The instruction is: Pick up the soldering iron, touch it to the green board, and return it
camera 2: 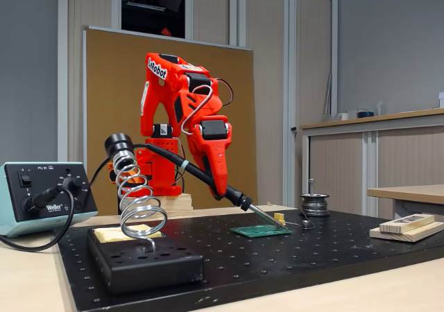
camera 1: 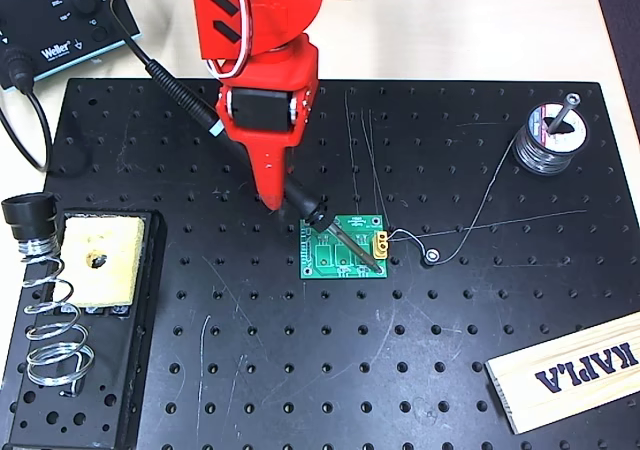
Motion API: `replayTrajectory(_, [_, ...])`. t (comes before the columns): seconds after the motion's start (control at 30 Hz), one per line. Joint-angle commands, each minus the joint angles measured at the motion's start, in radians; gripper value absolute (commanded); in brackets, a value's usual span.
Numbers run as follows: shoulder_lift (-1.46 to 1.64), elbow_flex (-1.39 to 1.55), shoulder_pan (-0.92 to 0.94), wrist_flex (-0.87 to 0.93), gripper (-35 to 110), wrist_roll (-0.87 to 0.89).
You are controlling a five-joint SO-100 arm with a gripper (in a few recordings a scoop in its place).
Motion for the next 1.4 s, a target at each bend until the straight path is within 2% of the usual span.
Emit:
replayTrajectory(0.0, [0.025,-0.008,-0.008,0.003,0,0.011])
replayTrajectory(0.6, [0.107,0.091,0.008,0.002,0,-0.008])
replayTrajectory(1.37, [0.100,0.074,-0.005,0.006,0,0.003])
